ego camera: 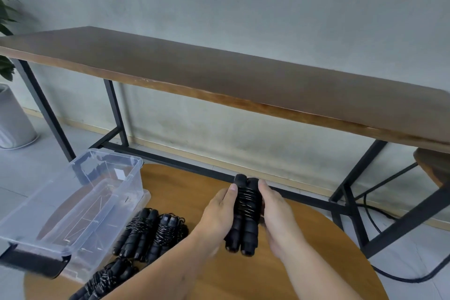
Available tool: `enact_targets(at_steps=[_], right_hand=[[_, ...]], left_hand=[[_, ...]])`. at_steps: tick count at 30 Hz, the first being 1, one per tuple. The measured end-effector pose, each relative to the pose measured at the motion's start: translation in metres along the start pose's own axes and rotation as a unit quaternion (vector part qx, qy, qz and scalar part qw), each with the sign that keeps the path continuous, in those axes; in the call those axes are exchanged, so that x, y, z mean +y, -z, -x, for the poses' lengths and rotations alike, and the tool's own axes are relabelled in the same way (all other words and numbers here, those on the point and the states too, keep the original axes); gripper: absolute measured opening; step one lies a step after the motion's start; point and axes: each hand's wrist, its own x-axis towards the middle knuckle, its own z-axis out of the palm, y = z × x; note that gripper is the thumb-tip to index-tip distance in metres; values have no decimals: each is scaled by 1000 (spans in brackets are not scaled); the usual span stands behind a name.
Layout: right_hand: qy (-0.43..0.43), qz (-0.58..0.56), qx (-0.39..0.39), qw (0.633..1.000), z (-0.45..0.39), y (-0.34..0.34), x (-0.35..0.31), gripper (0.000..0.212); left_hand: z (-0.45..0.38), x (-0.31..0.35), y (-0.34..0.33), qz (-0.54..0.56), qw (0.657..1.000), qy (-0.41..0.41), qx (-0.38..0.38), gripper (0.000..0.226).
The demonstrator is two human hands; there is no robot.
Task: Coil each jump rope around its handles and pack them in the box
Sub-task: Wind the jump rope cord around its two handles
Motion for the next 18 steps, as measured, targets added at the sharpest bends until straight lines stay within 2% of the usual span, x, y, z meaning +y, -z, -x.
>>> enact_targets(at_steps=[4,6,10,13,18], right_hand=[[2,113,-6,994,7,-13,14,27],[4,130,0,991,9,-18,19,24],[-17,112,10,993,14,-16,36,22],[-4,133,16,991,18,-17,46,25],[24,203,-54,977,21,-34,49,28]], left_hand=[[-6,-15,19,41,997,68,-7,36],[-7,-19,28,40,995,87,-30,33],[-1,-27,34,-49,991,106,-67,36],[11,-32,42,-50,991,109,-55,35],[35,-43,65,-26,995,94,22,32]])
